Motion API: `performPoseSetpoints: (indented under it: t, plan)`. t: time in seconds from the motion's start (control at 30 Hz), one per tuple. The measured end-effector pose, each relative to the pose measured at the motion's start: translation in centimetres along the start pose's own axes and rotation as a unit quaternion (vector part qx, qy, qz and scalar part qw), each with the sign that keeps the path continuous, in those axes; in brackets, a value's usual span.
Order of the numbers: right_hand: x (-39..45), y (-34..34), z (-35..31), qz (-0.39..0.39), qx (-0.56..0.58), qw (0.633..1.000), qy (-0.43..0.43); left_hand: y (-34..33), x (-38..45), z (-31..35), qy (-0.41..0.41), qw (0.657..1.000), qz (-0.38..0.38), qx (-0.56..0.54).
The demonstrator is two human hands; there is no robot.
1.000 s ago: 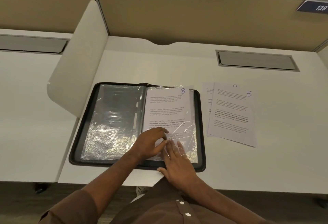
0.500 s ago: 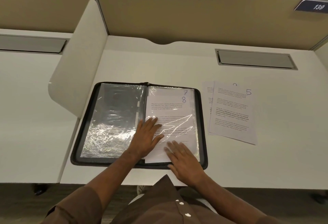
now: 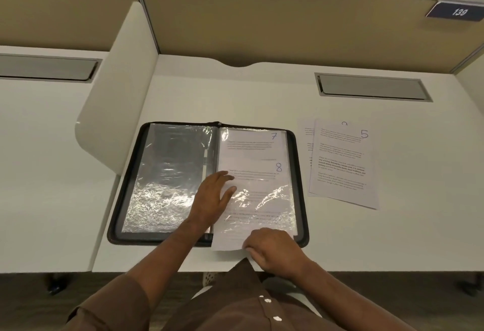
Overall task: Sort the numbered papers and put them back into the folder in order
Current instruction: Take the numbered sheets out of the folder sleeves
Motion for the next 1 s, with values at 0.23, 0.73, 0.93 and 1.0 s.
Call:
performPoseSetpoints:
  t: [0.23,0.73,0.93,1.0]
  plan:
    - [-1.4,0.2,1.5,-0.112,0.231,0.963,-0.087,-1.3,-1.1,-0.3,-0.057,0.996,-0.032,0.063]
    - [-8.2,-2.7,11.1,-0.039,0.416,0.744,-0.521,-2.1,-1.4,-0.7,-0.074,0.995,-0.034,0.055]
    - [-7.0,-3.6,8.9,-0.054,0.594,0.647,-0.476,-1.7,-1.3,-0.4,-0.071,0.997,-0.022,0.023]
    - [-6.2,-2.6,7.9,-0.073,0.626,0.634,-0.447,-1.4,-1.2,-0.3,-0.059,0.998,-0.015,-0.002]
Point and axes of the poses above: each hand's wrist, its own x-axis towards the middle knuckle, its own y-axis out of the back of the hand, z = x × y, the point moved 7 cm from there along x, towards the middle knuckle, and after that the axes turned 8 degrees about -y, right-handed, at the moved point
